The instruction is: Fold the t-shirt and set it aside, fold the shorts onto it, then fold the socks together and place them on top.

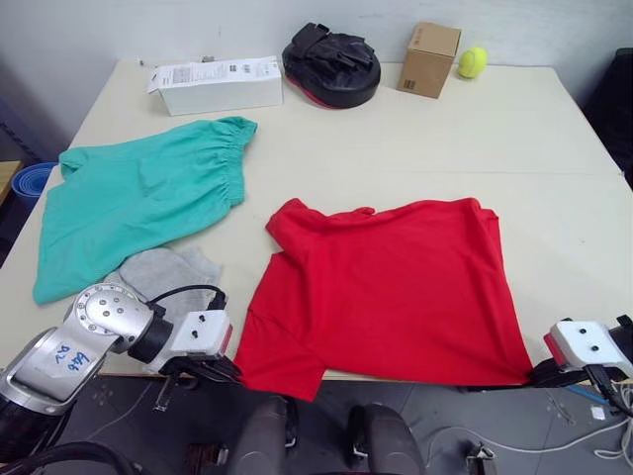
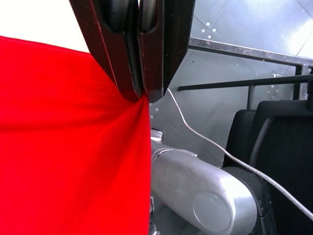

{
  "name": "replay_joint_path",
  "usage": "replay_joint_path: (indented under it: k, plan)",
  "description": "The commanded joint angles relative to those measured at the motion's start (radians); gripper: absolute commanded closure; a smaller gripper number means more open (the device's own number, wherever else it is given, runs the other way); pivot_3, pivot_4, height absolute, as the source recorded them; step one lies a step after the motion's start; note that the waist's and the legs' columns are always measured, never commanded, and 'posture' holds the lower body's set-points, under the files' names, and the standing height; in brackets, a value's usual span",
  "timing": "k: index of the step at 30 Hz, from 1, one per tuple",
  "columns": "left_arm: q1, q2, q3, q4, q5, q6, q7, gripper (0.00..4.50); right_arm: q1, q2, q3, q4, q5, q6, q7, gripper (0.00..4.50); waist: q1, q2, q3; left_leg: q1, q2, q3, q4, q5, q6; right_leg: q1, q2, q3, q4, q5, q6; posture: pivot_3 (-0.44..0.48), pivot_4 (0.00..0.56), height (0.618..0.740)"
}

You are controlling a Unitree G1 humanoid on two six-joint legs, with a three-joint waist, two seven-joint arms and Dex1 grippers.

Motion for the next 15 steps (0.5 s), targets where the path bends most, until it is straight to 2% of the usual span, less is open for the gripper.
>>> replay_joint_path:
  k: [1,9,15]
  plan:
    - [0.025,0.011,0.028,-0.041,-0.019,0.005,0.009,4.50,0.034,0.016,-0.059,-0.020,-0.006,0.008,-0.008,4.46,0.000,0.000,0.000,0.000,0.000,0.000,0.000,0.000,0.000,0.000,0.000,0.000,0.000,0.000,0.000,0.000,0.150,0.740]
    - [0.103,0.055,0.080,-0.111,-0.083,0.057,-0.015,4.50,0.128,0.044,-0.148,-0.094,0.016,0.055,-0.001,4.46,-0.001,0.000,0.000,0.000,0.001,0.000,0.000,-0.001,0.000,0.000,0.000,0.000,-0.001,0.000,0.000,0.000,0.150,0.740]
    - [0.146,0.085,0.122,-0.134,-0.118,0.069,-0.017,4.50,0.147,0.061,-0.186,-0.121,0.024,0.098,0.008,4.46,0.000,0.000,0.000,0.000,0.001,0.000,0.000,-0.001,0.000,0.000,0.000,0.001,-0.001,0.000,0.000,0.000,0.150,0.740]
